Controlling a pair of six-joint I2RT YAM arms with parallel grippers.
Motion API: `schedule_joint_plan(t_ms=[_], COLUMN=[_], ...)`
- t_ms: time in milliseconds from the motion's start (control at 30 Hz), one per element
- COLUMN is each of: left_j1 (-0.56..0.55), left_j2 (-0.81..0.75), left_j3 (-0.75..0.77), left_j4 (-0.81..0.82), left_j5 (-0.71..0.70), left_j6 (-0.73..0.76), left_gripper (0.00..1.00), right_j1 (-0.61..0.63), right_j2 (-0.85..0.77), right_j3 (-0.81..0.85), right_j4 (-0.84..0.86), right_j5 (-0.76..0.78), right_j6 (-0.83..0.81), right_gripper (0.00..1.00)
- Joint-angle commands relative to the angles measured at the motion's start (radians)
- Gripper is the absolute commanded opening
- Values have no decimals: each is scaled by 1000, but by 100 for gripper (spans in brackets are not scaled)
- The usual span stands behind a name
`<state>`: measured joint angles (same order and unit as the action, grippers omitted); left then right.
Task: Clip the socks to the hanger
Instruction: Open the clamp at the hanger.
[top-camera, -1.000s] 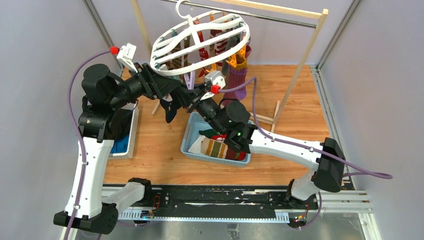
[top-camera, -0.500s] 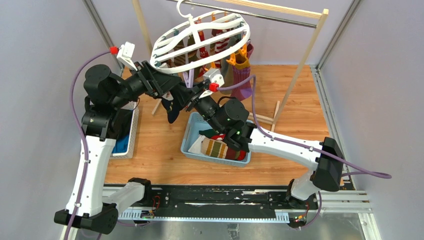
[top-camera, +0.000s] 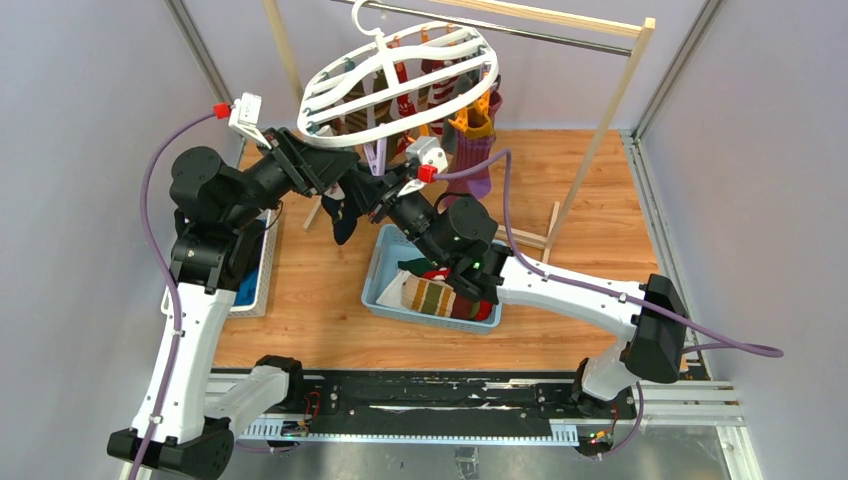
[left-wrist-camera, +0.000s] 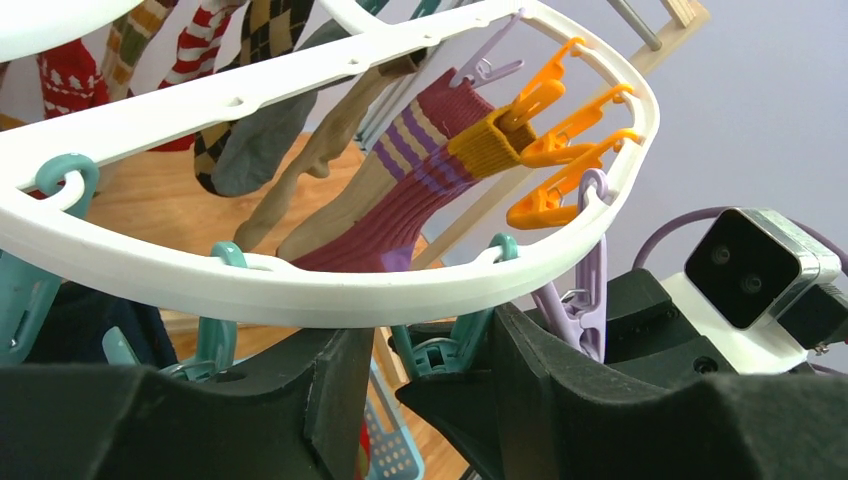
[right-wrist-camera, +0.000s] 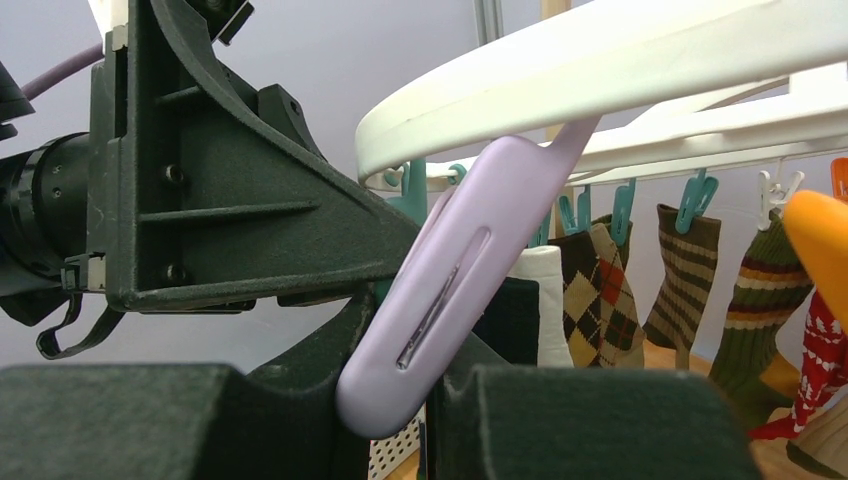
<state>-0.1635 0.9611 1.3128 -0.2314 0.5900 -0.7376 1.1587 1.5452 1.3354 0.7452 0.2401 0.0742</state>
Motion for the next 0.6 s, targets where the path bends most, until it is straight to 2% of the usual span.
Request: schedule_joint_plan(t_ms=[0,133,200,300,367,400,433,533,567], left_j1=[-1,-1,-1,-1,-1,-1,-1,-2,-1], left_j2=[-17,-17,-19,-10,-9,-9,-11,-21,-23], left_j3=[-4,-11,-17,-16,-15,-15,-13,-8,-4], left_j4=[150,160,171,175,163,160,151,125,112], left_j5=[-95,-95,-92,-79,-85,-87,-90,-98,-101], left_j6=[-3,-14,-19,-27,-23,-21,-18,-8,-5], left_gripper=[51,53,50,38,26,21,18,10,10], right_j1=[36,36,36,36,36,36,35,34,34], right_j2=[19,17,15,14,10,5,-2,-45,-69], right_j3=[10,11,10,14,11,7,0,-45,-65], right_j4=[-97,-103,-108,-117,-123,-124,-124,-125,-130], right_j5=[-55,-53,-53,-56,-57,-56,-46,-13,-1], right_j6=[7,7,7,11,10,12,12,8,2], right_gripper=[0,0,0,0,3,8,17,52,60])
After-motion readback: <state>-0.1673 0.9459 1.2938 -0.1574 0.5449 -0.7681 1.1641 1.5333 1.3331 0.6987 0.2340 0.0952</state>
